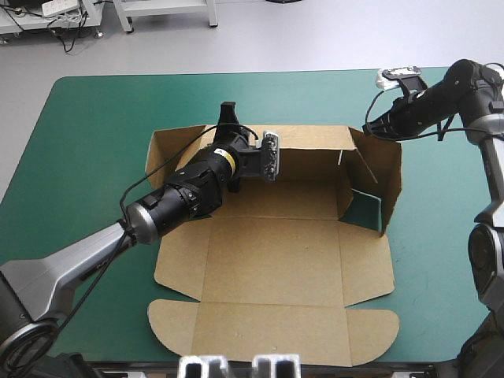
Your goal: Fold the box
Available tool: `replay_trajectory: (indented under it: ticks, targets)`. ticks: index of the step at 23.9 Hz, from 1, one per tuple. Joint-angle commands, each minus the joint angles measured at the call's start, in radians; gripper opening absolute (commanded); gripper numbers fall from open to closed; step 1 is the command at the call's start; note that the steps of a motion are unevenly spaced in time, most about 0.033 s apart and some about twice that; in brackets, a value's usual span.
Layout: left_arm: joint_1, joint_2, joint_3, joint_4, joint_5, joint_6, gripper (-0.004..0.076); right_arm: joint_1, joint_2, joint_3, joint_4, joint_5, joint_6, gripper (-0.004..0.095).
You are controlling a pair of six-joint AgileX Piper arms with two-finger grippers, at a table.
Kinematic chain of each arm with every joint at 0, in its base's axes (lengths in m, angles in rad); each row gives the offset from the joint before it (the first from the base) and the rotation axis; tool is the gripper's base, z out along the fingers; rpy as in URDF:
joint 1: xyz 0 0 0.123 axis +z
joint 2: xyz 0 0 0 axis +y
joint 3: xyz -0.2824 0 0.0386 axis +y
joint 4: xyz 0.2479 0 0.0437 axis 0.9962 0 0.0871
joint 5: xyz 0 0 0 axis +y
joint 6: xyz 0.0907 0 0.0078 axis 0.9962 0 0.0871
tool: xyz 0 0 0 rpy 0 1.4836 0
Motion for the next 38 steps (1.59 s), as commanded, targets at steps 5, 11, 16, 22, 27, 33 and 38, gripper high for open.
replay_trajectory:
  ticks: [5, 11, 16, 22, 27, 33, 38]
  targets:
    - [-0.009, -0.033, -0.015, -0.015, -0.002, -0.046, -0.001, 0.002, -0.15, 0.206, 0.167, 0.004, -0.186, -0.0009]
    - [-0.009, -0.028, -0.01, -0.028, 0.005, -0.046, -0.001, 0.002, -0.302, 0.589, 0.424, -0.302, -0.489, -0.001]
    - [-0.009, 0.003, -0.009, -0.024, 0.044, -0.046, -0.001, 0.002, -0.431, 0.771, 0.545, -0.418, -0.78, -0.001]
    - [-0.009, 0.012, -0.008, -0.017, 0.042, -0.044, -0.001, 0.002, -0.462, 0.787, 0.547, -0.397, -0.901, 0.0028]
    - [-0.009, 0.012, -0.008, -0.017, 0.04, -0.044, -0.001, 0.002, -0.462, 0.787, 0.531, -0.396, -0.901, 0.0232]
    - [-0.009, 0.012, -0.008, -0.017, 0.04, -0.044, -0.001, 0.003, -0.46, 0.787, 0.528, -0.368, -0.913, 0.0441]
    - [-0.009, 0.012, -0.008, -0.017, 0.04, -0.044, -0.001, 0.003, -0.443, 0.788, 0.53, -0.336, -0.913, 0.0467]
